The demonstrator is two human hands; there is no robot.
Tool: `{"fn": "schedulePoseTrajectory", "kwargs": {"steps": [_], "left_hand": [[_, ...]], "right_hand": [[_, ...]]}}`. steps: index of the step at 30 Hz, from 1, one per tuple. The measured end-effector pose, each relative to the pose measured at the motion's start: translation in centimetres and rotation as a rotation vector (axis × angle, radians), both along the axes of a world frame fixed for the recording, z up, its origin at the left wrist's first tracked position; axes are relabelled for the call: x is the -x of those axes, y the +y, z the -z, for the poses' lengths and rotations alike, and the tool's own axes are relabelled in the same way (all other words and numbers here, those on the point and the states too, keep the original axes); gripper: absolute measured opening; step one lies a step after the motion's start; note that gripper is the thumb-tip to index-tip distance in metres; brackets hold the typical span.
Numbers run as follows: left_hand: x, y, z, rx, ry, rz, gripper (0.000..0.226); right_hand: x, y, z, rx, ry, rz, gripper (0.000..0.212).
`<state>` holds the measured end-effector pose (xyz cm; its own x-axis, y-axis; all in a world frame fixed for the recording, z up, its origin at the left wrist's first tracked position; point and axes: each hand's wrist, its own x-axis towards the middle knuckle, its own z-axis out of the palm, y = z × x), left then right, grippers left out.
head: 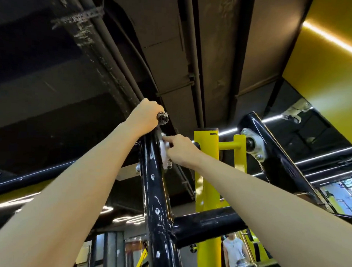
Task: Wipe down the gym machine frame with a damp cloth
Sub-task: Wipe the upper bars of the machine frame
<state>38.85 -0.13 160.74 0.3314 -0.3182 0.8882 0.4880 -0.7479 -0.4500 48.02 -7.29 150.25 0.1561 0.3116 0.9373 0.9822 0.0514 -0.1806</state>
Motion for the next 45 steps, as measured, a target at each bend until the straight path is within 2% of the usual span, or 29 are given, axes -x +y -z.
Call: {"fn": "schedulePoseTrajectory", "kwargs": {"steps": [3,6,8,10,13,16,19,21,23,25,28,30,33,35,37,40,45], "left_hand": [[-0.5,-0.6,1.8,-0.021,0.074,-0.107,0.036],[0.8,0.1,3.4,-0.037,0.188,-0.078,0.044],[1.4,0.3,2.6,0.010,0.115,-0.017,0.052],[1.1,-0.3,3.1,0.033,0.041,0.025,0.048],[0.8,-0.4,5.8,-0.051,0.134,-0.012,0.030],[2.5,0.7,7.0,-0.077,0.252,0.023,0.032],[2.3,1.0,6.1,-0.156,0.244,-0.013,0.037],[1.8,1.2,5.7,-0.126,0.172,0.044,0.038],[2.2,1.7,6.1,-0.075,0.071,0.158,0.035],[3.0,2.4,8.3,-0.073,0.062,0.212,0.031],[4.4,2.4,13.4,-0.216,0.333,0.233,0.028],[5.1,2.6,13.8,-0.243,0.400,0.225,0.025],[4.2,2.9,11.6,-0.130,0.146,0.277,0.026],[3.2,2.7,12.2,-0.059,0.036,0.306,0.028],[3.1,3.2,14.3,-0.075,0.089,0.331,0.032],[4.6,4.3,16.0,-0.129,0.226,0.377,0.035],[3.4,3.7,11.5,0.083,-0.037,0.551,0.027]], "right_hand": [[-0.4,0.1,0.1,0.021,0.039,-0.036,0.039],[-1.2,-0.4,0.4,0.037,0.062,-0.133,0.042],[-1.6,-0.9,0.5,0.014,0.107,-0.239,0.052],[-1.7,-1.3,0.3,-0.007,0.205,-0.306,0.057],[-1.6,-1.4,0.5,-0.150,0.263,-0.297,0.040],[-1.9,-1.0,1.5,-0.272,0.341,-0.212,0.025],[-2.0,-0.2,2.7,-0.077,0.499,-0.214,0.016],[-1.1,0.1,4.0,0.093,0.560,-0.281,0.022],[-0.3,0.1,5.2,0.188,0.553,-0.355,0.029],[0.4,0.0,6.0,0.257,0.523,-0.387,0.029],[0.7,0.0,6.8,0.299,0.496,-0.343,0.028],[1.1,-0.1,7.5,0.332,0.493,-0.311,0.032],[1.7,-0.2,8.3,0.331,0.480,-0.270,0.040],[1.9,-0.3,8.6,0.318,0.485,-0.282,0.035],[1.9,-0.5,9.0,0.333,0.443,-0.260,0.031],[1.7,-1.1,9.2,0.361,0.234,-0.110,0.033],[2.5,-1.6,9.6,0.352,0.184,-0.052,0.038]]}}
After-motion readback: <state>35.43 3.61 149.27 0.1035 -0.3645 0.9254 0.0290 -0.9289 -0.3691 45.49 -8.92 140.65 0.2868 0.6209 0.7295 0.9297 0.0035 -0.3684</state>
